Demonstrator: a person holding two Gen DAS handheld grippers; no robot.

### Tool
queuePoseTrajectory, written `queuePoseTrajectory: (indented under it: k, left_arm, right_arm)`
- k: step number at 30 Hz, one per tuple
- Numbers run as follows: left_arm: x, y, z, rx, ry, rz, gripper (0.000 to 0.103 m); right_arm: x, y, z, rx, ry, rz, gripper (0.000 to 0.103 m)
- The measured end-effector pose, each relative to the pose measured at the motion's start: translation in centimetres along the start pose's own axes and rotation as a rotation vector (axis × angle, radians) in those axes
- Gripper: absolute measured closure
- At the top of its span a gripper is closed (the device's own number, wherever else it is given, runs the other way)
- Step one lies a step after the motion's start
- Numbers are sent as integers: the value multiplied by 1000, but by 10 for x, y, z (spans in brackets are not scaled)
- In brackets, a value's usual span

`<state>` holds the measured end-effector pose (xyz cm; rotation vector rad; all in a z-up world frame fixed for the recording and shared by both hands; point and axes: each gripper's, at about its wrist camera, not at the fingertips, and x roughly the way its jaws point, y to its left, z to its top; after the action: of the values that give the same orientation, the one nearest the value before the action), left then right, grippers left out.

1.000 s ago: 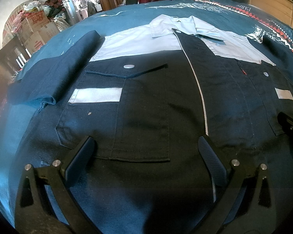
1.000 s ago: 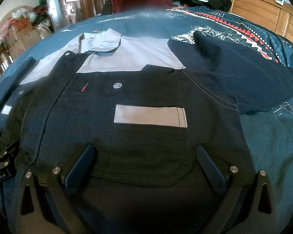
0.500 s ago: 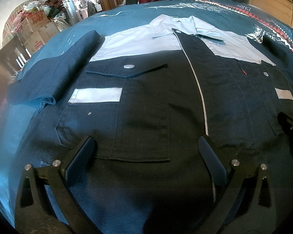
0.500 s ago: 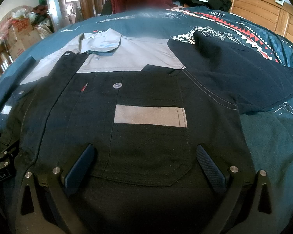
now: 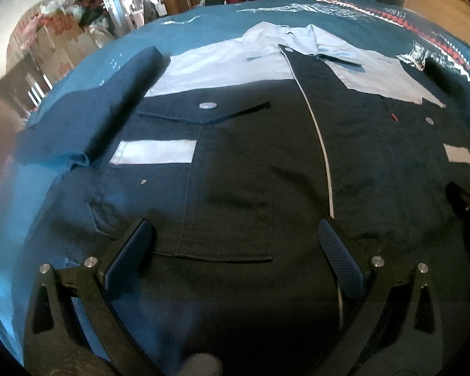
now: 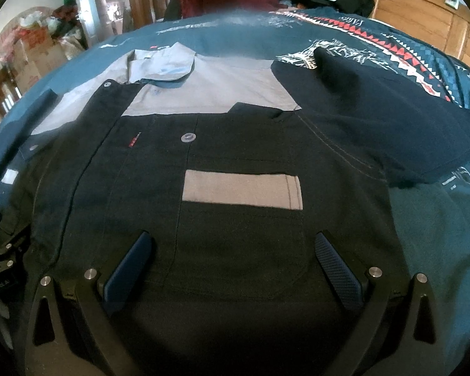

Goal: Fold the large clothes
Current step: 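Grasp the navy jacket's front edge with the right gripper and lift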

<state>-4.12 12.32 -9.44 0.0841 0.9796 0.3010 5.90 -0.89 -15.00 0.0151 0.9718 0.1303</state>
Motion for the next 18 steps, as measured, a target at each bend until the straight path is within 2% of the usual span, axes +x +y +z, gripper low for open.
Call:
queuePoseTrajectory:
  k: [4,6,8,12,14,16,18]
  left_arm:
    - [-1,2,1,1,2,-16,0]
    - [-3,5,4,-13,17,-32,0]
    - [-13,8,6,-50,-13,-61,0]
    - [-35,6,12,-91,-99,-113,0]
    - [-24,5,13,-99,-73,-147,0]
    - [2,4,8,-98,12,-141,0]
    - [4,2,9,-91,7,-132,0]
  right_arm:
    - [1,-2,3,-6,30,12,0]
    - [-1,-5,7,-7,63,51,0]
    - [-9,-12,12,-12,80,112,0]
    - [-53,-24,11,-44,-14,152,0]
    - [-68,-32,4,-63,-26,153,0]
    - [-62,-43,-6,-91,34,101,0]
    - [-44,-53,-16,-142,133,75,0]
